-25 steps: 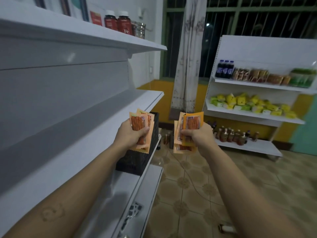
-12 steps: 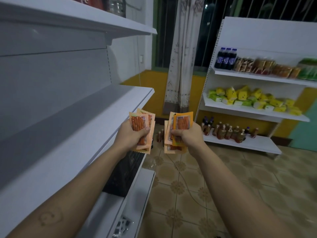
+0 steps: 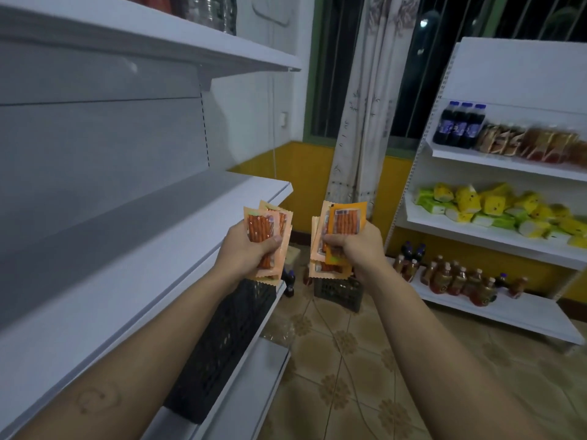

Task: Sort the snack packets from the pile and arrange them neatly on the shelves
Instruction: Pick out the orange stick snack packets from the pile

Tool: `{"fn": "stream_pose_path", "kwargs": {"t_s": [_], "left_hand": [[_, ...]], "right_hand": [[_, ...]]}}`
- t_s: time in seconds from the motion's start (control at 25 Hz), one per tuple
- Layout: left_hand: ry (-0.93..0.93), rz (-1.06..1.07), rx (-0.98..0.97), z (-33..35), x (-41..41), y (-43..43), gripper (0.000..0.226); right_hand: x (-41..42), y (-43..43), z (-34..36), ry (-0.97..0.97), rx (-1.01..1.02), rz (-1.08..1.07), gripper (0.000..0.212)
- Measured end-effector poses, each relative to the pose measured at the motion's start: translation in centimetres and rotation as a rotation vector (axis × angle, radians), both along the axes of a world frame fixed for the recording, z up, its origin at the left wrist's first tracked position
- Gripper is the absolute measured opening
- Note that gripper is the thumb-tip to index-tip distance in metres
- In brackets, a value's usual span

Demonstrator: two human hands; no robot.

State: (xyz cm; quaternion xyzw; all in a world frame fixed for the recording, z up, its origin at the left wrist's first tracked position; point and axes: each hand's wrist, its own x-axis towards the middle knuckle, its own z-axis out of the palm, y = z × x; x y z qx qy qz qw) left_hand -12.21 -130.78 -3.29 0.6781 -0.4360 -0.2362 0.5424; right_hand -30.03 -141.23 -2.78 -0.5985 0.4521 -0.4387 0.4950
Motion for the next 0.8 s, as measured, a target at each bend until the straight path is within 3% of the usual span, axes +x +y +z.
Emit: {"fn": "stream_pose_path", "kwargs": {"t_s": [0.36, 0.64, 0.8], "left_hand": [[0.051, 0.305, 0.029, 0.9, 3.5, -7.5, 0.021], [0.12, 0.651, 0.016, 0.7, 12.5, -2.3, 0.019], [0.045, 0.817, -0.003, 1.1, 17.4, 1.1, 0.019]], "right_hand": [[7.0, -12.8, 2.2, -0.041, 0.043, 0.313, 0.026], [21.8, -10.4, 0.8, 0.019, 0.032, 0.639, 0.025], [29.2, -7.9, 1.6, 0.023, -0.002, 0.79, 0.026]]}}
